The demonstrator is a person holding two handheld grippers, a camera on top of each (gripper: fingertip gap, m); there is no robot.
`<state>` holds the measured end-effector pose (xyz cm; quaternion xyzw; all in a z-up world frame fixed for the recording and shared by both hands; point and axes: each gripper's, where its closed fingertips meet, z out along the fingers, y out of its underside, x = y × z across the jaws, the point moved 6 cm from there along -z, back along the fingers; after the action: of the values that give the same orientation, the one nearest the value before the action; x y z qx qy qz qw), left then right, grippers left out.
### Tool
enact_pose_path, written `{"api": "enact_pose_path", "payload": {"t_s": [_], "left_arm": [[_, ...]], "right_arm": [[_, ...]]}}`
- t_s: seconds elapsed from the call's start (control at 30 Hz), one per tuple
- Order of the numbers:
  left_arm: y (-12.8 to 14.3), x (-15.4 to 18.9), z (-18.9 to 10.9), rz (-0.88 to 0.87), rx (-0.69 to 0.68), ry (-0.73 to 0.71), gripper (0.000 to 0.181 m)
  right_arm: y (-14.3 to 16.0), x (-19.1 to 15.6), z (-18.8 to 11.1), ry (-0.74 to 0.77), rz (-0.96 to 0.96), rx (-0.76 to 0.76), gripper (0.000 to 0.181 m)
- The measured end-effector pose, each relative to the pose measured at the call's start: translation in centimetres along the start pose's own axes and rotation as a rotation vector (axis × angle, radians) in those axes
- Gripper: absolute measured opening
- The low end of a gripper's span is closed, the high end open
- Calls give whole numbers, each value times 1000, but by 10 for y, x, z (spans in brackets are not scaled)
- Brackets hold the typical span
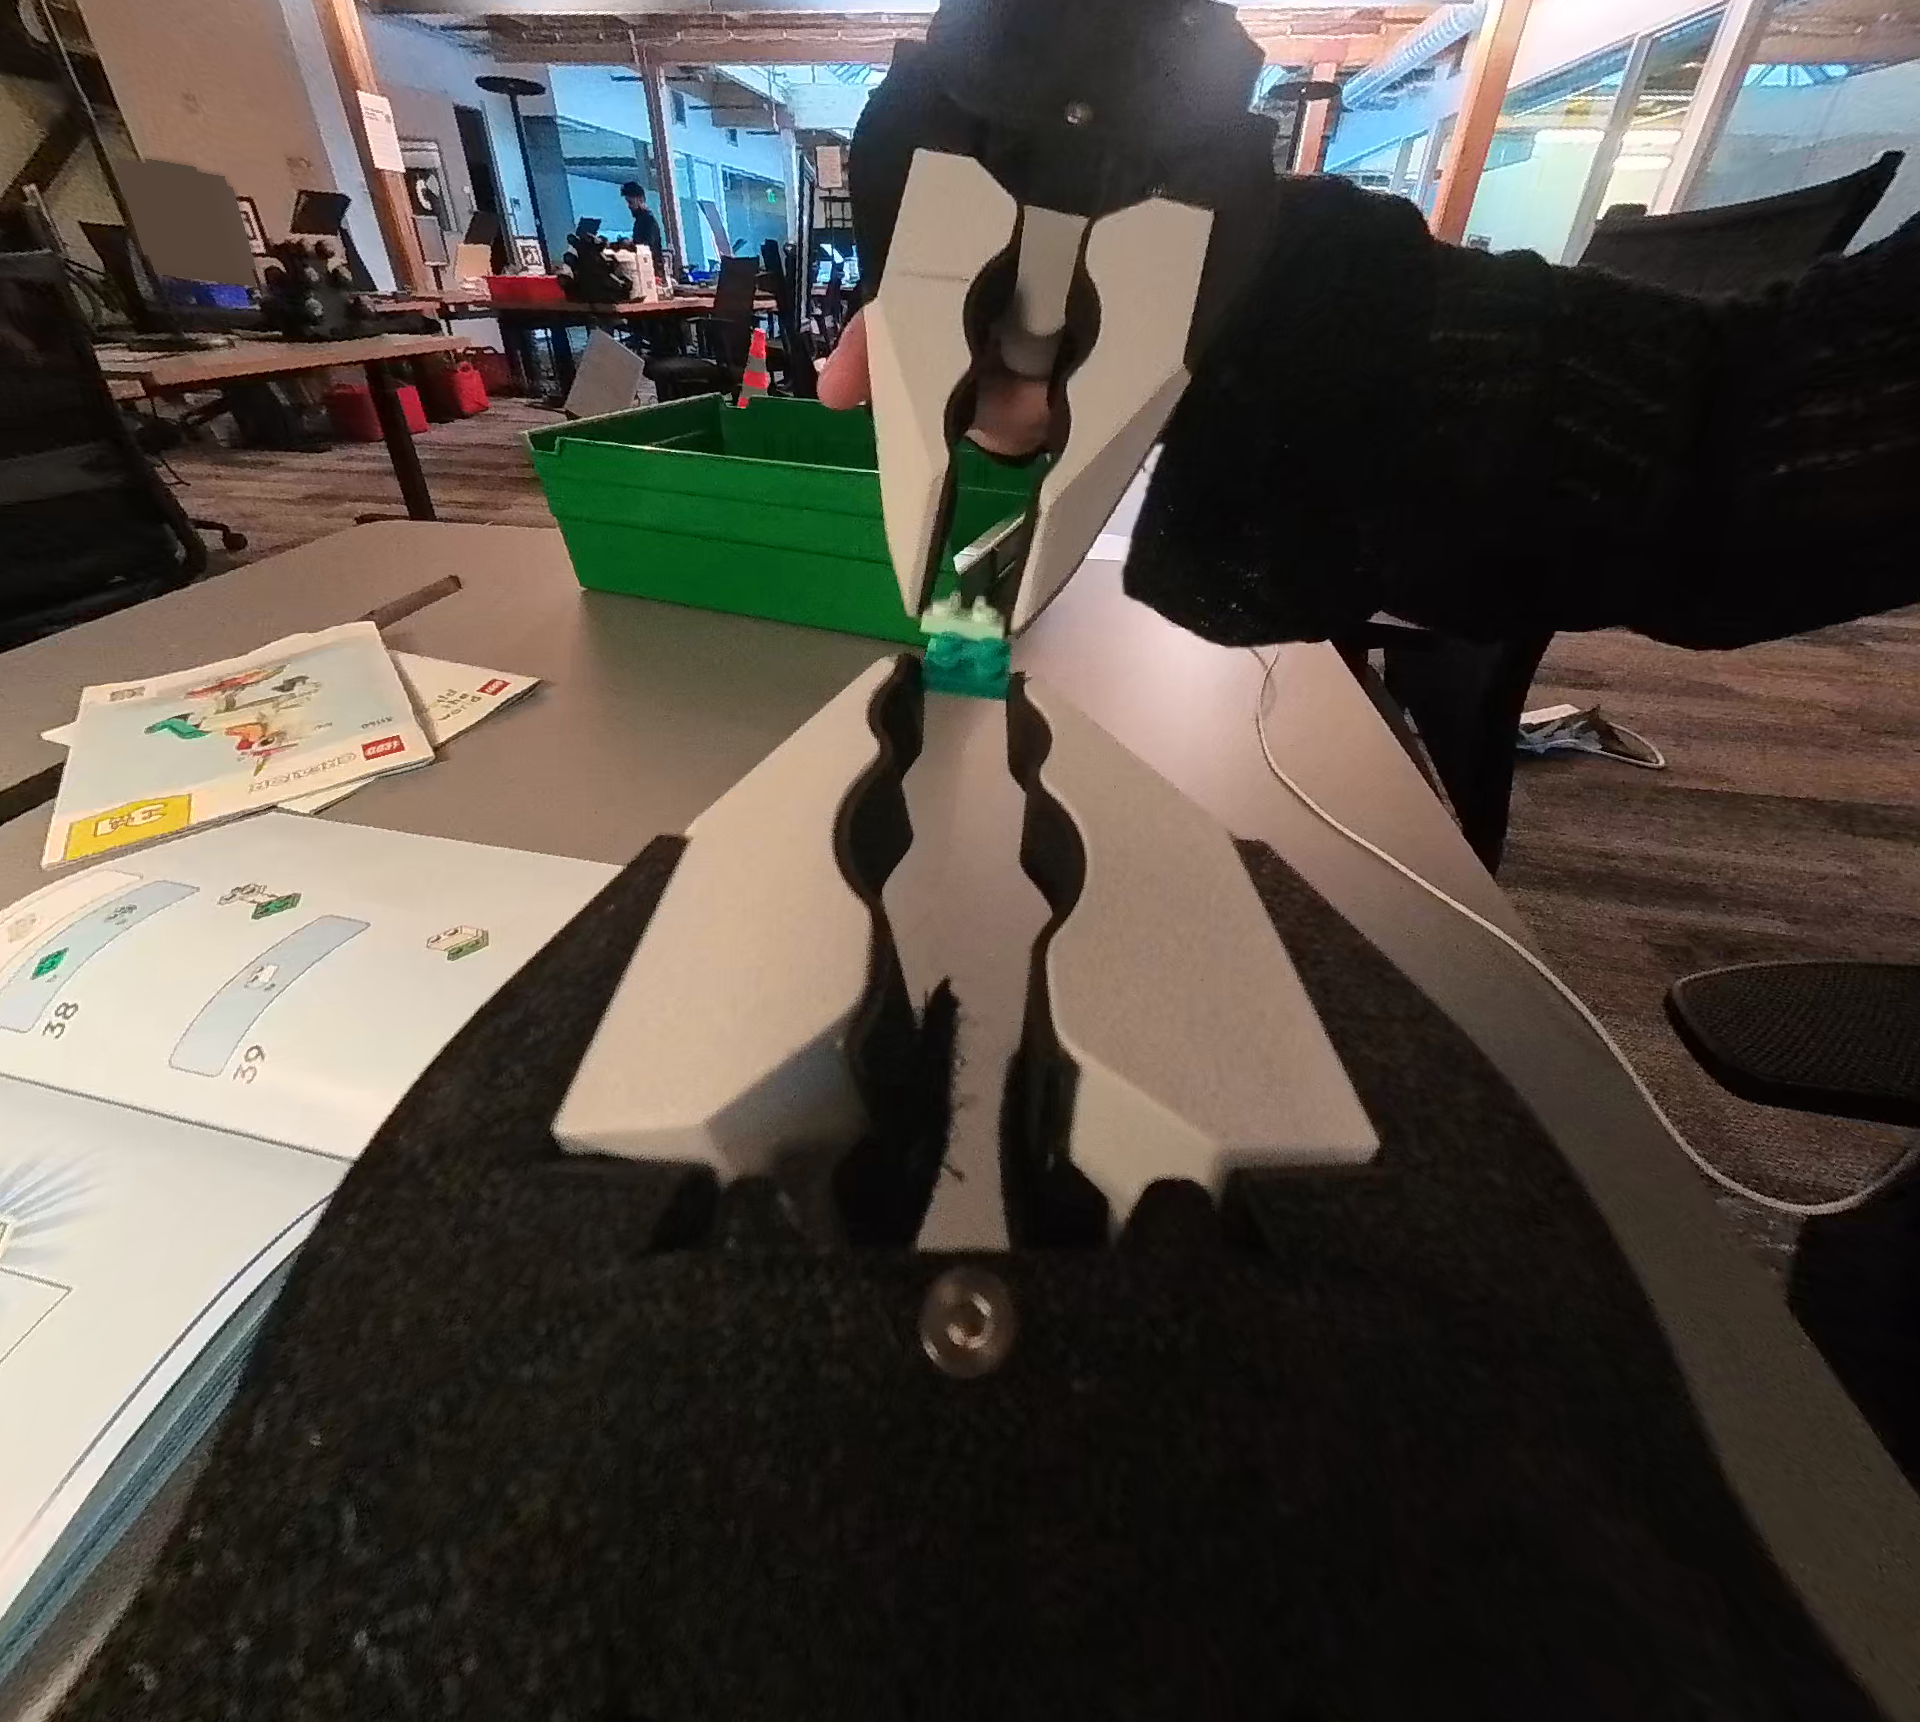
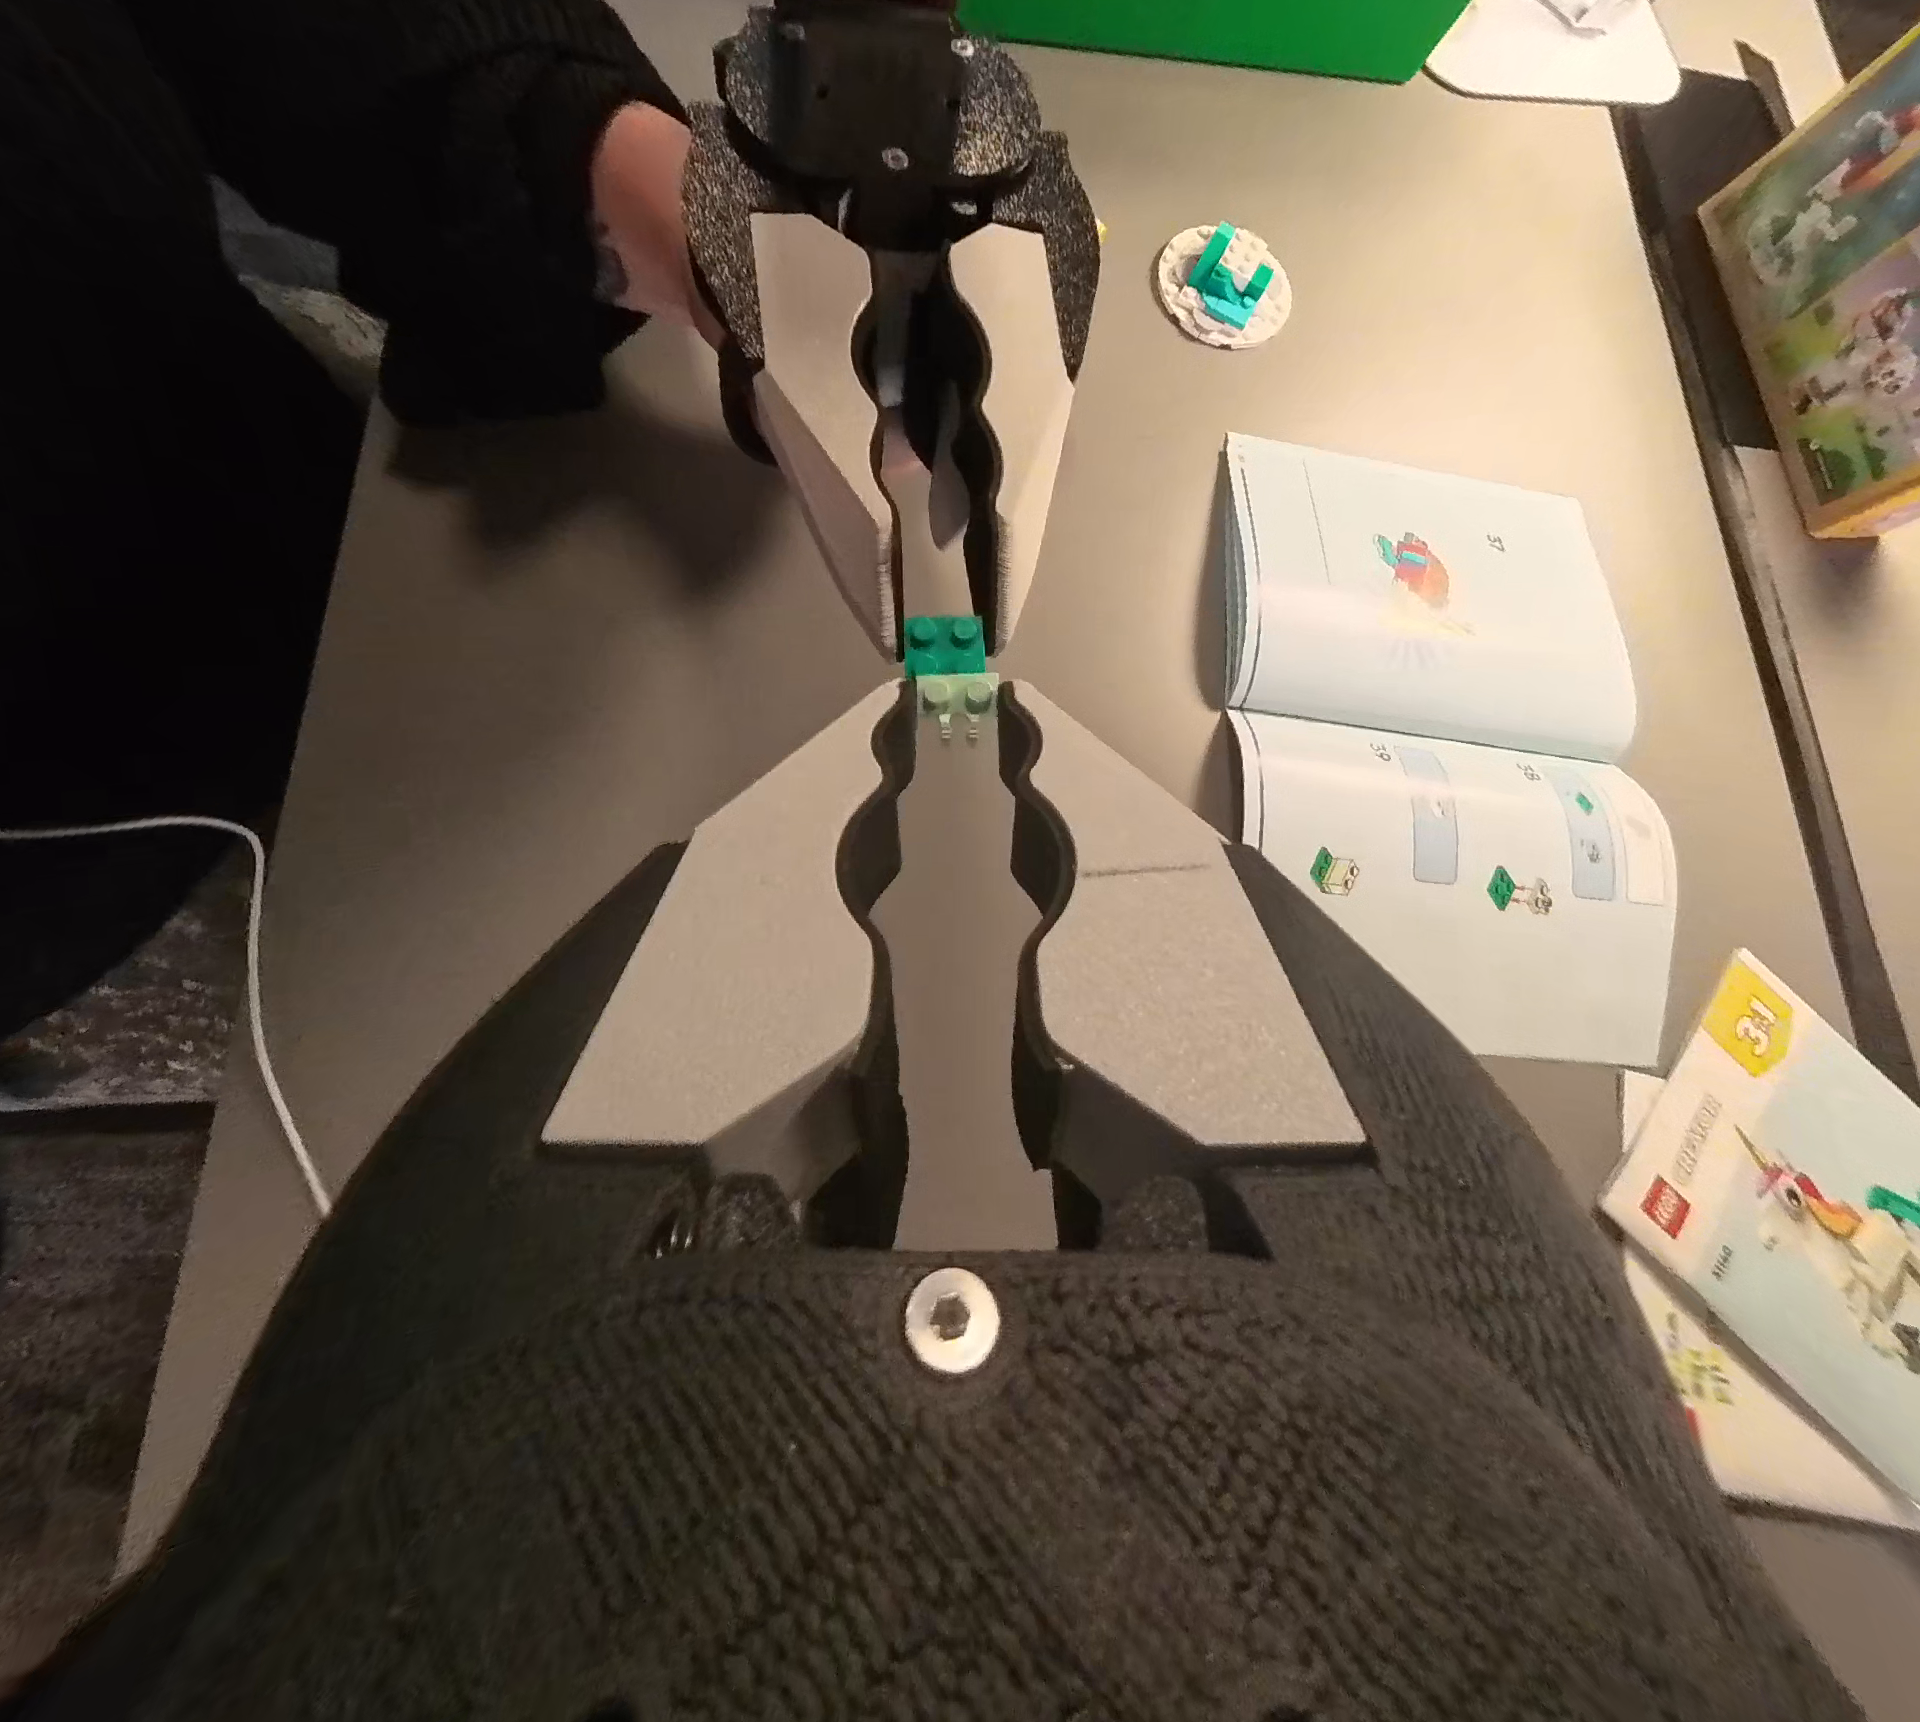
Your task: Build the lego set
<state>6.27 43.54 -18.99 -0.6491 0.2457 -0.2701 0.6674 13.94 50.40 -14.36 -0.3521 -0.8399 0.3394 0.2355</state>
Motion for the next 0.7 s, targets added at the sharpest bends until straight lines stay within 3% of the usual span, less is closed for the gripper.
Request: {"api": "enact_pose_path", "payload": {"t_s": [0.7], "left_arm": [[-2, 0, -1, -11, 26, 7, 13]], "right_arm": [[-10, -2, 3, -13, -38, -6, 14]]}}
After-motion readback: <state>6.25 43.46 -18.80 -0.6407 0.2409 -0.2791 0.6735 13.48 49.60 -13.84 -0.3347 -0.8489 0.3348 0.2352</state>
